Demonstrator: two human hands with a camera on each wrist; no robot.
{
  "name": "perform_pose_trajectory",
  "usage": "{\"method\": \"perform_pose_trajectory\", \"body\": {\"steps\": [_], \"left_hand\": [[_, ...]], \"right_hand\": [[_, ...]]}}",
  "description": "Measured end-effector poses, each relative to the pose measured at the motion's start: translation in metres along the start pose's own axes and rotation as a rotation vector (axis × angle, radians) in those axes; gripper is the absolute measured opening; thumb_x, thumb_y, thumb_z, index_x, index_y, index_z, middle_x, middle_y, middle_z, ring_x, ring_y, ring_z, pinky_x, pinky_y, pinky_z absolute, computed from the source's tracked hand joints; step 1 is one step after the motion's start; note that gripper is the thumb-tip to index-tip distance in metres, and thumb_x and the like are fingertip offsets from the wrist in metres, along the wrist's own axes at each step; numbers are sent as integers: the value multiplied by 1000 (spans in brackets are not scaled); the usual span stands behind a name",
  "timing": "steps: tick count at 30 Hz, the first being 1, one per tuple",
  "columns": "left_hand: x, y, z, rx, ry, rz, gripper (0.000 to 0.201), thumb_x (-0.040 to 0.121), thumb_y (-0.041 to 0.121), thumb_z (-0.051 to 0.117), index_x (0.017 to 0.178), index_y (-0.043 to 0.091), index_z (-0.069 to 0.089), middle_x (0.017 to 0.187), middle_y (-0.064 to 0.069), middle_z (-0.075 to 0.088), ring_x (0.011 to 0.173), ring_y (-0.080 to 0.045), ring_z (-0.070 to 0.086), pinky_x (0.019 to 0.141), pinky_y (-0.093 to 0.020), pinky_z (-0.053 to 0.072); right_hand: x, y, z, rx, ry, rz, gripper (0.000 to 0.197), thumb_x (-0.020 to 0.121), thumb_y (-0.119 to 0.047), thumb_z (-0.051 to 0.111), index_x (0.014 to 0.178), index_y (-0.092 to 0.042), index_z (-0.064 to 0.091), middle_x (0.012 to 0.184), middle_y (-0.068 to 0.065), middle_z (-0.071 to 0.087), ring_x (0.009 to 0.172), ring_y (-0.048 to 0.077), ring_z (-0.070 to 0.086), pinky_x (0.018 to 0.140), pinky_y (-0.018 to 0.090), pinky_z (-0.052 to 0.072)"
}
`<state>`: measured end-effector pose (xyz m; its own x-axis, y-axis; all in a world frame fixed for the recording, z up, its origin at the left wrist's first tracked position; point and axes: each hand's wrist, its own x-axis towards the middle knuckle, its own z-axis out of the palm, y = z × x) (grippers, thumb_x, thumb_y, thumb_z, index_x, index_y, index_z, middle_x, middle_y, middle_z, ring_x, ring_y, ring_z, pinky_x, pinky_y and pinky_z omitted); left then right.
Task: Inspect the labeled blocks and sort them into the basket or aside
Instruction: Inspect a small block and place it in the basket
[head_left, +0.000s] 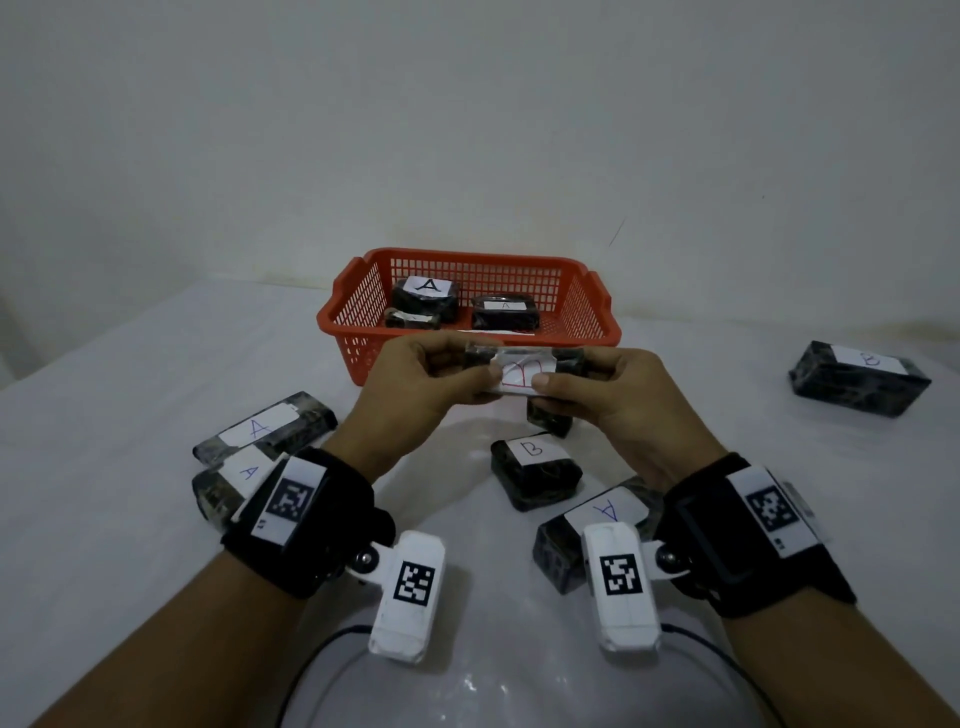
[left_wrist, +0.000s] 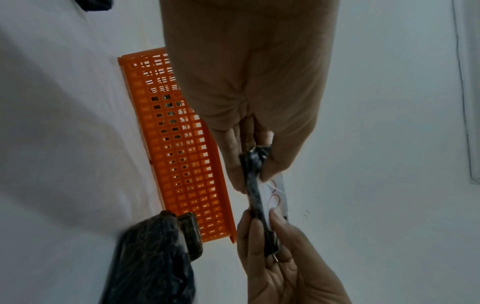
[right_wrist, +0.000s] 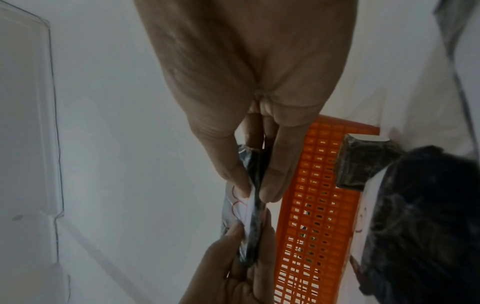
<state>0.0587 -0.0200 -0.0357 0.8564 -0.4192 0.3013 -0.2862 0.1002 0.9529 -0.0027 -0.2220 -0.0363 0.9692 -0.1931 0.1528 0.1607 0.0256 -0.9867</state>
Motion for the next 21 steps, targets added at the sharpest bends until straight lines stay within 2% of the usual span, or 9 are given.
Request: {"method": "perform_pose_trajectory", "body": {"steps": [6, 8, 10, 12, 15, 17, 21], "left_hand": [[0, 0, -2, 29, -6, 37, 26, 87, -2, 72, 111, 7, 73, 107, -8, 78, 98, -20, 76, 84, -30, 62], [0, 1, -1, 61, 21, 79, 26, 85, -5, 73, 106, 11, 74, 104, -5, 78, 97, -16, 76, 83, -26, 61], [0, 0, 0, 91, 46, 118, 26, 86, -3, 72, 103, 16, 73, 103, 0, 78, 99, -11, 75, 82, -20, 59], [1, -1, -1, 104, 57, 135, 26, 86, -2, 72, 101, 19, 72, 105, 2, 77, 101, -9, 74, 82, -19, 59], [1, -1, -1, 125, 55, 148, 26, 87, -1, 72, 102, 20, 72, 107, 4, 76, 105, -8, 72, 87, -21, 59], [-1, 0, 0, 119, 25, 143, 26, 87, 1, 72, 108, 15, 72, 111, 3, 75, 107, -8, 72, 87, -21, 59], [-1, -2, 2, 62, -70, 53, 39, 84, 18, 74, 122, 9, 68, 117, -4, 74, 108, -16, 72, 92, -31, 60]], "right_hand": [[2, 1, -2, -33, -9, -42, 25, 90, -3, 75, 115, 0, 75, 108, 12, 80, 100, 27, 78, 87, 35, 64], [2, 0, -2, -44, -13, -57, 27, 88, -6, 77, 114, -2, 76, 109, 12, 80, 102, 28, 78, 90, 38, 63], [1, -2, -1, -27, -66, -37, 38, 81, -20, 83, 116, -5, 76, 113, 12, 79, 106, 29, 76, 94, 40, 61], [0, -4, 0, 16, -103, 0, 49, 75, -29, 82, 117, -5, 75, 116, 13, 78, 109, 30, 75, 94, 39, 61], [0, -8, 1, 108, -101, 9, 41, 87, -22, 74, 119, 4, 72, 117, 17, 77, 110, 29, 75, 89, 32, 63], [0, -7, 1, 143, -63, 3, 33, 94, -13, 69, 119, 9, 70, 118, 22, 76, 110, 31, 75, 88, 30, 63], [2, -5, -4, 122, -14, -30, 32, 89, -6, 74, 116, 12, 70, 115, 25, 75, 107, 32, 76, 91, 32, 63]]}}
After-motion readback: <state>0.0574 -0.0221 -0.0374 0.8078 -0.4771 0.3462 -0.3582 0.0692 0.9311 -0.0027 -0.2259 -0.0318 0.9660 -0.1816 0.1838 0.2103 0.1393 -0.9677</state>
